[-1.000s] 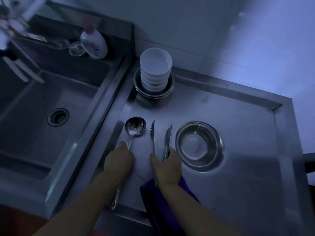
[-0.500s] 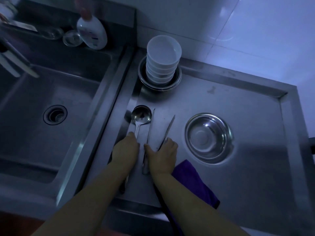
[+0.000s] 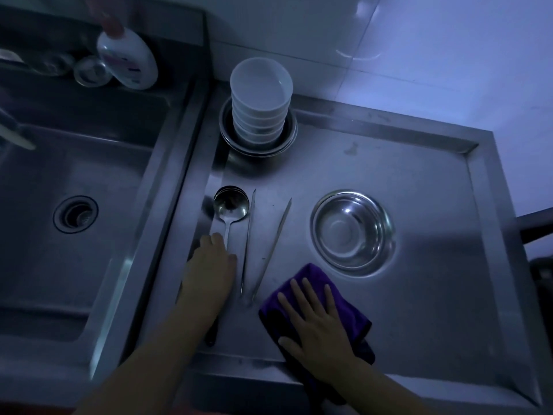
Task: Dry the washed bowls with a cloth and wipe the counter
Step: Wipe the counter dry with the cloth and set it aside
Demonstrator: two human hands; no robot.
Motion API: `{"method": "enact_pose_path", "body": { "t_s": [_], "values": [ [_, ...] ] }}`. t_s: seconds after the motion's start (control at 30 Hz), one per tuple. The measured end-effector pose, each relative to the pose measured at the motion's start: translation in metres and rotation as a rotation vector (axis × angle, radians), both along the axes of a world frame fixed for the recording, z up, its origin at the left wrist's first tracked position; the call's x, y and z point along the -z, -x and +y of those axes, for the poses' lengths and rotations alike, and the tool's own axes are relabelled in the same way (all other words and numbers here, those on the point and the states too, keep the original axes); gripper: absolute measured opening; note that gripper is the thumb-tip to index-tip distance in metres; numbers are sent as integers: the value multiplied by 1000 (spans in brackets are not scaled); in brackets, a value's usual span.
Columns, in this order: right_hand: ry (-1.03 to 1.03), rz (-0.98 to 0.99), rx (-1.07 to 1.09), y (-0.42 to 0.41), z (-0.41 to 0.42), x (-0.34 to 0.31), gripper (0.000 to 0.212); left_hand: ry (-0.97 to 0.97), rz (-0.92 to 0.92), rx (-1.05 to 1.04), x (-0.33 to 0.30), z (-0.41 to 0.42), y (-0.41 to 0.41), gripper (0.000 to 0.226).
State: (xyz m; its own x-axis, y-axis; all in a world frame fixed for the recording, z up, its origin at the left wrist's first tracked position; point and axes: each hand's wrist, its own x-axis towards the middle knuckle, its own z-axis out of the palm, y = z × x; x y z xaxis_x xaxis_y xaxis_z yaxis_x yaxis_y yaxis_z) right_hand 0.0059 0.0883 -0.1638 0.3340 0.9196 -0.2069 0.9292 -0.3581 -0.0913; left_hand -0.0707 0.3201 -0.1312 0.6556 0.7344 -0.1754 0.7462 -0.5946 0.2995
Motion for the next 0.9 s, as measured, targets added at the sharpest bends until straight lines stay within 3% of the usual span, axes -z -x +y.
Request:
{"method": "enact_pose_path", "body": {
  "t_s": [0.1, 0.2, 0.37, 0.6, 0.9],
  "values": [
    [-12, 4, 66, -10, 26, 4, 72, -88, -78, 96, -13, -10, -7, 34],
    [-36, 51, 124, -23, 51, 6, 70, -114, -27, 231, -13, -18, -17, 39],
    [-41, 49, 156, -55, 92, 12, 73, 2, -41, 139, -2, -16, -21, 35],
    [-45, 27, 221, -100, 143, 16, 77, 23, -102, 85, 4, -14, -24, 33],
    [-41, 94, 190, 12, 46, 9, 77, 14, -18, 135, 7, -22, -22, 40]
  ]
}}
